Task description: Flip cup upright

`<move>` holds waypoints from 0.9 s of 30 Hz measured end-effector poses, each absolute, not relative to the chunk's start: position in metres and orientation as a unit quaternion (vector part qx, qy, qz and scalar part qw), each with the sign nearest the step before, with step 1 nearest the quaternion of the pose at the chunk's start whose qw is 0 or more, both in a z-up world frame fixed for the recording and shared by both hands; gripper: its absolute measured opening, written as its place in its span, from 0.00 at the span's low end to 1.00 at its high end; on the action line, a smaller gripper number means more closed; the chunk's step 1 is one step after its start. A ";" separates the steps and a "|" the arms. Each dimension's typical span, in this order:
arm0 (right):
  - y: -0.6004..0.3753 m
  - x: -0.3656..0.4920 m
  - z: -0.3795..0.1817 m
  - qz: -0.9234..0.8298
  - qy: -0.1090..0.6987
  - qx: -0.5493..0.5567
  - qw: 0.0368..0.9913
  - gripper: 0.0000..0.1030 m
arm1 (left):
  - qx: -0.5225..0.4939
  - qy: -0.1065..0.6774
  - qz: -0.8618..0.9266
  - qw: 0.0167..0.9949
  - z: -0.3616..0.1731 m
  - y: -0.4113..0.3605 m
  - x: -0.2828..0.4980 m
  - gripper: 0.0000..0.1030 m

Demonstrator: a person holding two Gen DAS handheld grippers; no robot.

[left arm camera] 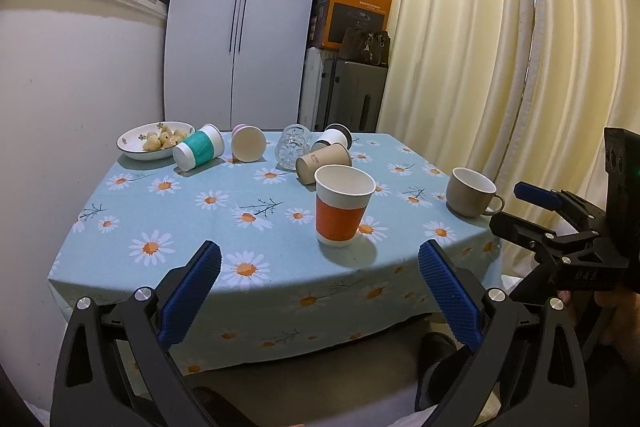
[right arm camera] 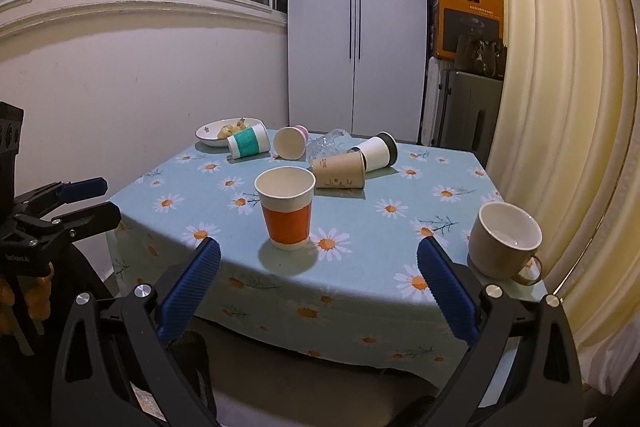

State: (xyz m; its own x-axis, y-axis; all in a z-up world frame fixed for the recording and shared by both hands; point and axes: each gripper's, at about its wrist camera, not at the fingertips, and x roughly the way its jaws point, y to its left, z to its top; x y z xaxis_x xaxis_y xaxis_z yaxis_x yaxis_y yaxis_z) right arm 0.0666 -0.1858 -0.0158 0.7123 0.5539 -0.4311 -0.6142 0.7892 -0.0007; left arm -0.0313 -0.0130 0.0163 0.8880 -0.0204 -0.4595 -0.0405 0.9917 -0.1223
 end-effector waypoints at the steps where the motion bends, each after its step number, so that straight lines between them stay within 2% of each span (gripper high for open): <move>1: -0.186 0.066 -0.016 0.315 0.207 -0.074 0.923 0.95 | -0.062 0.238 0.006 0.969 0.016 -0.014 -0.031 0.94; 27: -0.186 0.071 -0.018 0.313 0.212 -0.073 0.923 0.95 | -0.052 0.251 0.008 0.967 0.012 -0.022 -0.026 0.94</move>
